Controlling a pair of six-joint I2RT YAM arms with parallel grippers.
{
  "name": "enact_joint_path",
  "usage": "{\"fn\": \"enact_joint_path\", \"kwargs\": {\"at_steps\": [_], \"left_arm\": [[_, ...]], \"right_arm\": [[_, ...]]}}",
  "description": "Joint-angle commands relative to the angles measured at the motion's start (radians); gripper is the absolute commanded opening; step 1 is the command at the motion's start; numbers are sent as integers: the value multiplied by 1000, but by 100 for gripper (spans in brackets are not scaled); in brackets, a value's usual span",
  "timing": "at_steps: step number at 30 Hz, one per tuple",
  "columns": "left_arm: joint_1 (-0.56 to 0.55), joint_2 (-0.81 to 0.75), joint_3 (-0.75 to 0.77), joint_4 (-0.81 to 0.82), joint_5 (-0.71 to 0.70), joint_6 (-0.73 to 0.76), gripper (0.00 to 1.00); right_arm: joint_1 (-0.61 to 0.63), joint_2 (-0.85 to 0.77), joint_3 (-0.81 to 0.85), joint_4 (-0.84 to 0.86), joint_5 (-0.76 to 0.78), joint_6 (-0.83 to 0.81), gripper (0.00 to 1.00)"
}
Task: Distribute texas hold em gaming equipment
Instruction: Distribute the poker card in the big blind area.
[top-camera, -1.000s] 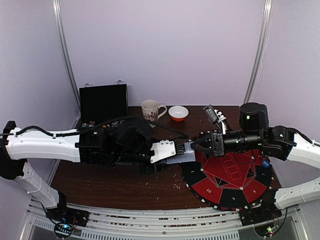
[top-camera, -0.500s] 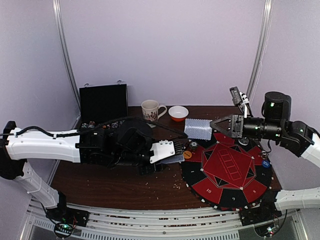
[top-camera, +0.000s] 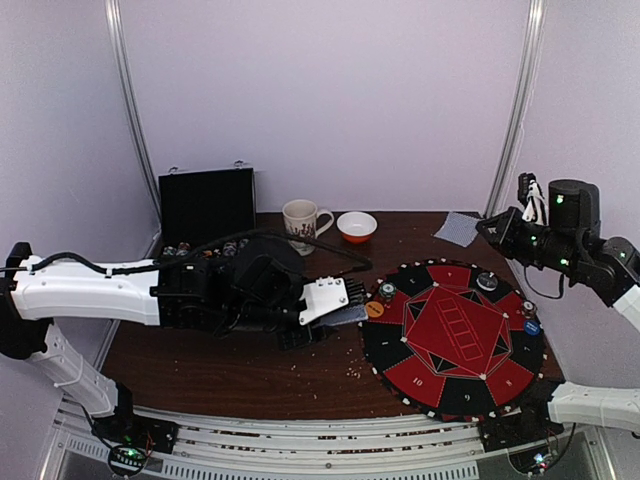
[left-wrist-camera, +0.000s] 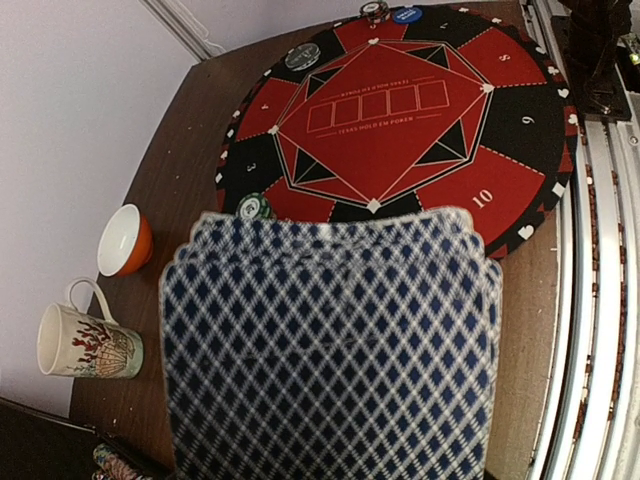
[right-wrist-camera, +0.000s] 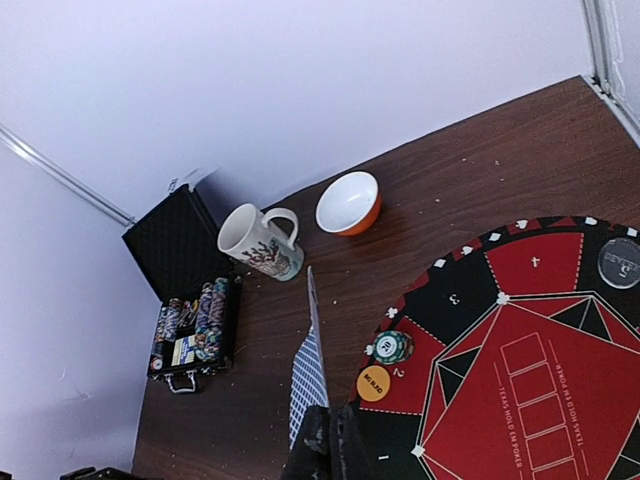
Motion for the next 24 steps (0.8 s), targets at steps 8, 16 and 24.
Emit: {"fn": "enact_joint_path", "kwargs": {"at_steps": [8,16,24], "left_arm": [[13,-64,-13,30,-37,-96,51],[37,-90,-32,31,-47,-114,51],[96,-135,-99,86,-10,-71,51]], "right_arm": [[-52,24,8,-76,65,32,0],[-63,48,70,-162,86,24,0],[-84,65,128,-291,126,-5,0]]}}
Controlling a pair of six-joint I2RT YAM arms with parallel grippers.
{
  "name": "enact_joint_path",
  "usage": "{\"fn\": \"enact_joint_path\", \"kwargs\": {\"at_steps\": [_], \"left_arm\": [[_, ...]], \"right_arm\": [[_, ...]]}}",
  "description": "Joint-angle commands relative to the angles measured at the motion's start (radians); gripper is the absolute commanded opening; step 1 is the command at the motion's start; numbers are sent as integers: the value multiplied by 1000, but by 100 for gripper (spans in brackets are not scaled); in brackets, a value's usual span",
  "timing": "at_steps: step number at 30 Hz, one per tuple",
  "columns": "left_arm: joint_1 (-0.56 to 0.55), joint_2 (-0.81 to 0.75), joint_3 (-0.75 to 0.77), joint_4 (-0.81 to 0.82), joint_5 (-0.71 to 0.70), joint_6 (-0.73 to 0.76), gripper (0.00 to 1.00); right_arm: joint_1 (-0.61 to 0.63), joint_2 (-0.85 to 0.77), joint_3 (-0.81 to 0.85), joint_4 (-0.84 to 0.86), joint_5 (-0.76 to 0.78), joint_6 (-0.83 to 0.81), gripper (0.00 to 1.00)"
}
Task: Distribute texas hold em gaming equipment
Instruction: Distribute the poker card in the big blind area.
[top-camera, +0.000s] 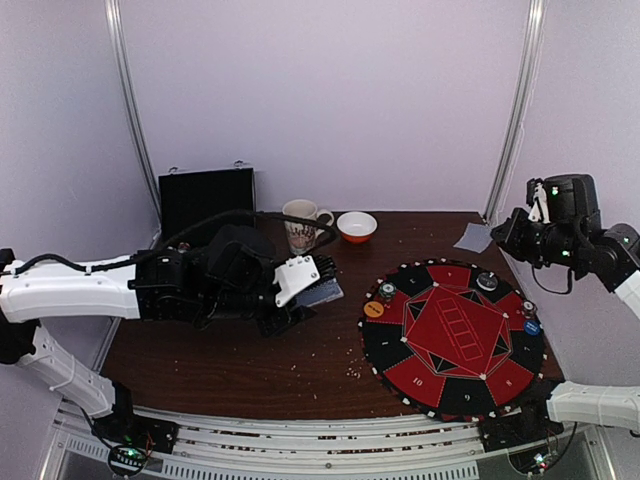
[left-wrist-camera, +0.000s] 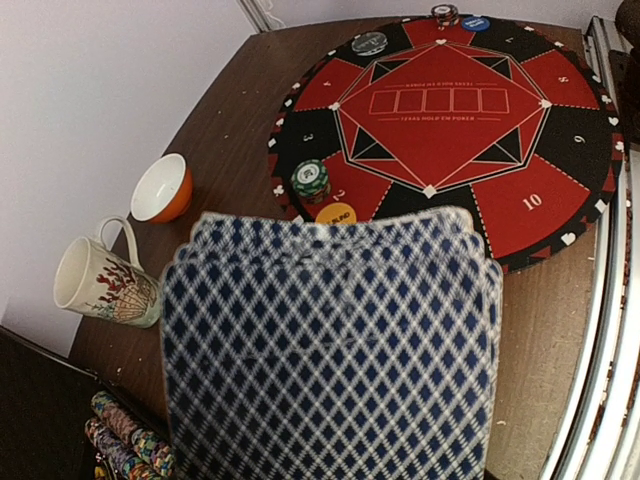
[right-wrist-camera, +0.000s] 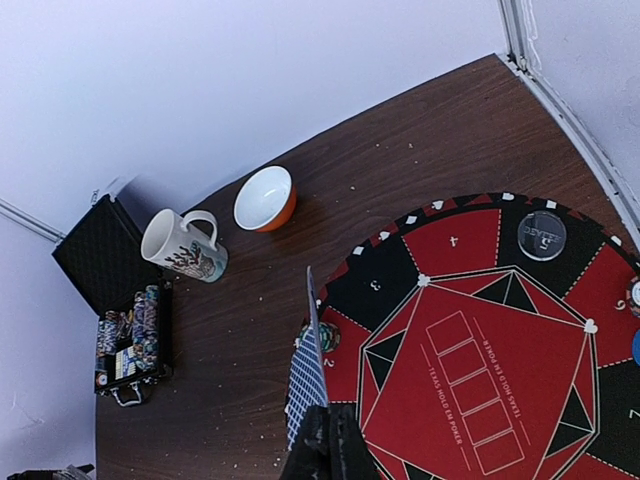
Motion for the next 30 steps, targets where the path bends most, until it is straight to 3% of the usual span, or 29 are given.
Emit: {"fn": "enact_joint_path", "kwargs": {"at_steps": [1,14,30], "left_arm": [[31,-36,-35,93,21,33,51],[142,-61,-129,209,116,75,50],[160,-100,-154,217,106,75,50]], "right_arm": [[-19,13,50,-115,63,-23,0],[-54,-12,29,-199,94,-21,0],[-71,32,41,-253,85,-37,0]]}}
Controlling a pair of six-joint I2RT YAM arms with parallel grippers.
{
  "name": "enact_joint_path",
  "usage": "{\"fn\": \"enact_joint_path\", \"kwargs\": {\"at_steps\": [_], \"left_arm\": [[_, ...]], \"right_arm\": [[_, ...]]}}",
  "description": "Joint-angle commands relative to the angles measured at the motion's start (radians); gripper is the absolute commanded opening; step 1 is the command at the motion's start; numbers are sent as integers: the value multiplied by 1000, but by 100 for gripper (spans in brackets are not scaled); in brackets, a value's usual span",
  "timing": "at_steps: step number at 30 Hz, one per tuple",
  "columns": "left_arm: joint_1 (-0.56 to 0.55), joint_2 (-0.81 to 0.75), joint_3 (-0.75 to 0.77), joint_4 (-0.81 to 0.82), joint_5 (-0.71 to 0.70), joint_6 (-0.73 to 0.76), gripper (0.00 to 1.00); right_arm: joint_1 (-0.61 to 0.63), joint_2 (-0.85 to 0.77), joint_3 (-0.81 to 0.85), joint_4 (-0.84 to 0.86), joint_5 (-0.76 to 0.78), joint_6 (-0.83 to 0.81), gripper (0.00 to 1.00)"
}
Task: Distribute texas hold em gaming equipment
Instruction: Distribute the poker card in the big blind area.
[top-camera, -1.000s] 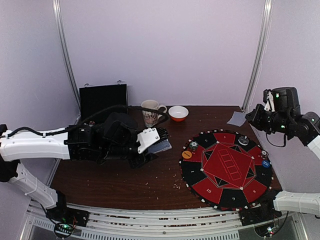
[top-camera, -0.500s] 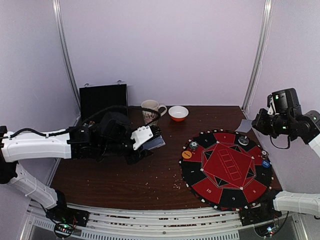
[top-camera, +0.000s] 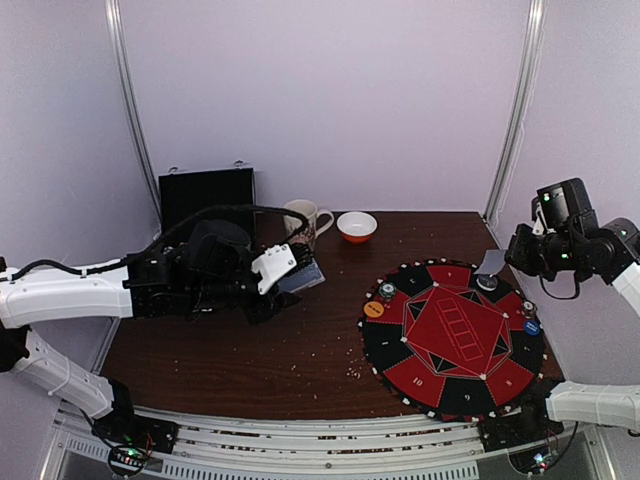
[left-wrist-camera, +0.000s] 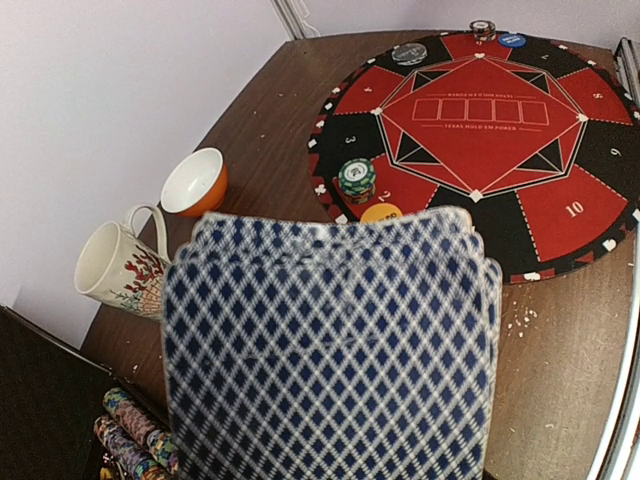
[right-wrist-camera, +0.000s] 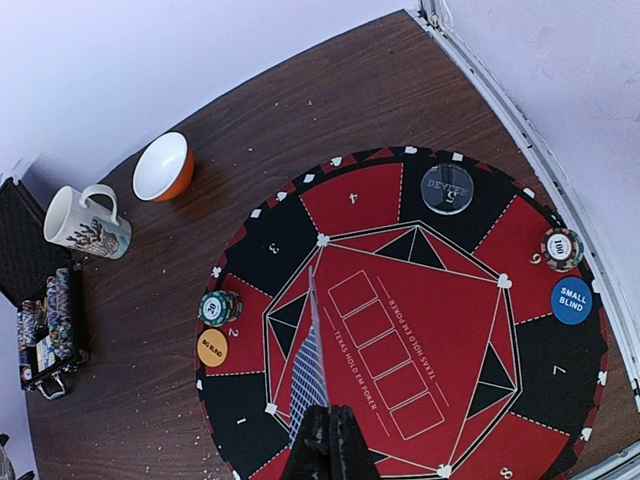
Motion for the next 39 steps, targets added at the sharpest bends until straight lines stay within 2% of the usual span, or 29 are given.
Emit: {"fn": "enact_joint_path", "kwargs": {"at_steps": [1,19,39], "left_arm": [[9,-22,-8,62,15,5,50],[12,-28,-15,60,11,11,50],[18,-30,-17,60,8,13,50]], "right_arm": [[-10,0,4,-29,19,-7,0],[-104,80,-32,-224,47,-19,0],[-132,115,-46,-227,41,-51,0]]}}
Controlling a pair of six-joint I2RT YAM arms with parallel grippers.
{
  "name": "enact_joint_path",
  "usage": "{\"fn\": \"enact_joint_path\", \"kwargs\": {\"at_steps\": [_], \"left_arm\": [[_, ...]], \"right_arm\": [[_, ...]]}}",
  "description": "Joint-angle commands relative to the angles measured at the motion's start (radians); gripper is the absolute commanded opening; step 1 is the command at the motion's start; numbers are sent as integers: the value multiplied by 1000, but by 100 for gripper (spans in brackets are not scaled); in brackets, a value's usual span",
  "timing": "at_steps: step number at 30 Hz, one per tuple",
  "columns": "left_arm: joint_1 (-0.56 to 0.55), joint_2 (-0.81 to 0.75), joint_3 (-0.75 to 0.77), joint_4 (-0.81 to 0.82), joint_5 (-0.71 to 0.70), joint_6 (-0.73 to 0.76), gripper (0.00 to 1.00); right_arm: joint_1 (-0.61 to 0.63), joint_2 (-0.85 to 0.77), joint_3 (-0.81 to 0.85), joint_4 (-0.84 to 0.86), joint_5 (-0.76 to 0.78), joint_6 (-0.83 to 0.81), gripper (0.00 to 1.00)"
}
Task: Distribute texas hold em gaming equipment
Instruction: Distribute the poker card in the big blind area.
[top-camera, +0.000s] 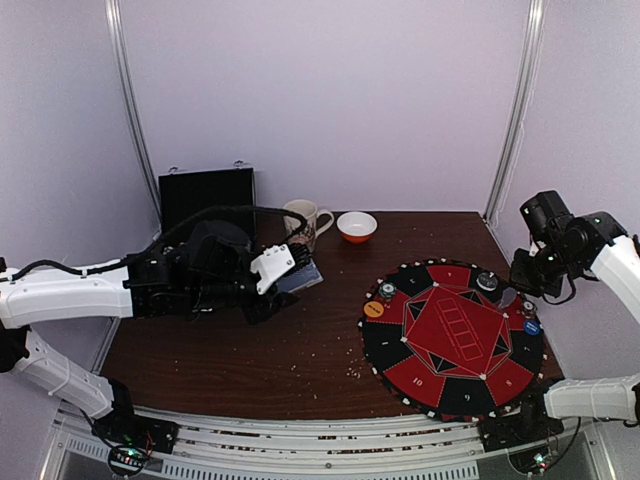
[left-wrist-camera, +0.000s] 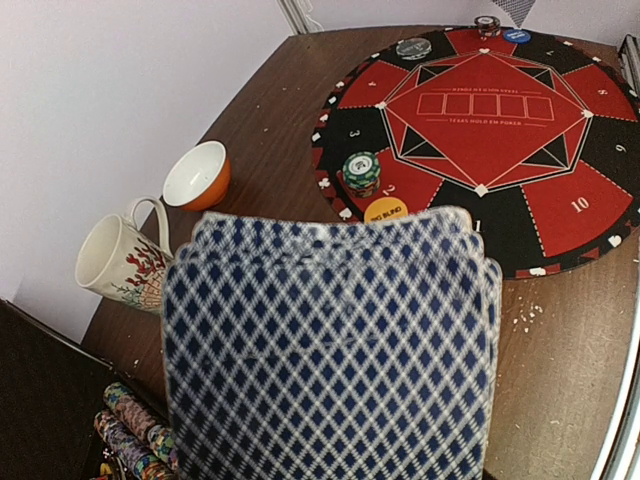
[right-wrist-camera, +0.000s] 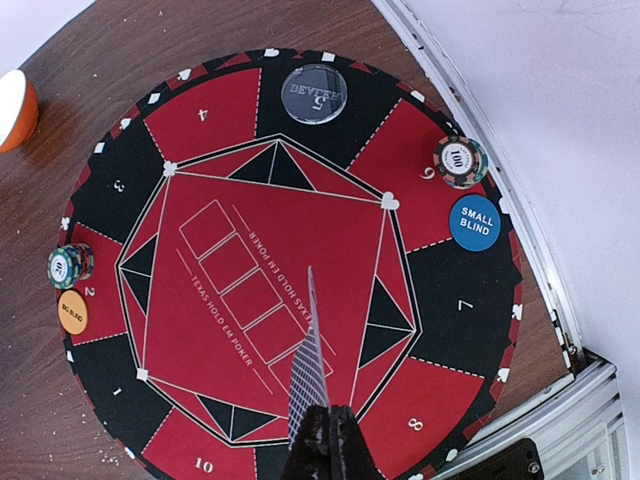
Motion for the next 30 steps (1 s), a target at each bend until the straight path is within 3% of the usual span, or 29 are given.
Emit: {"fn": "enact_joint_path", "kwargs": {"at_steps": [1,19,30], "left_arm": [[8,-26,-10,61,6,13,50],[8,20,55,102,-53,-5,49],[8,117,144,205,-39,3,49]], "right_arm": [[-7,-6,-13,-30,23,-8,0],[-7,-55,-47,54,-83,-81,0],[-6,-71,-158,221,-360,-137,0]]}}
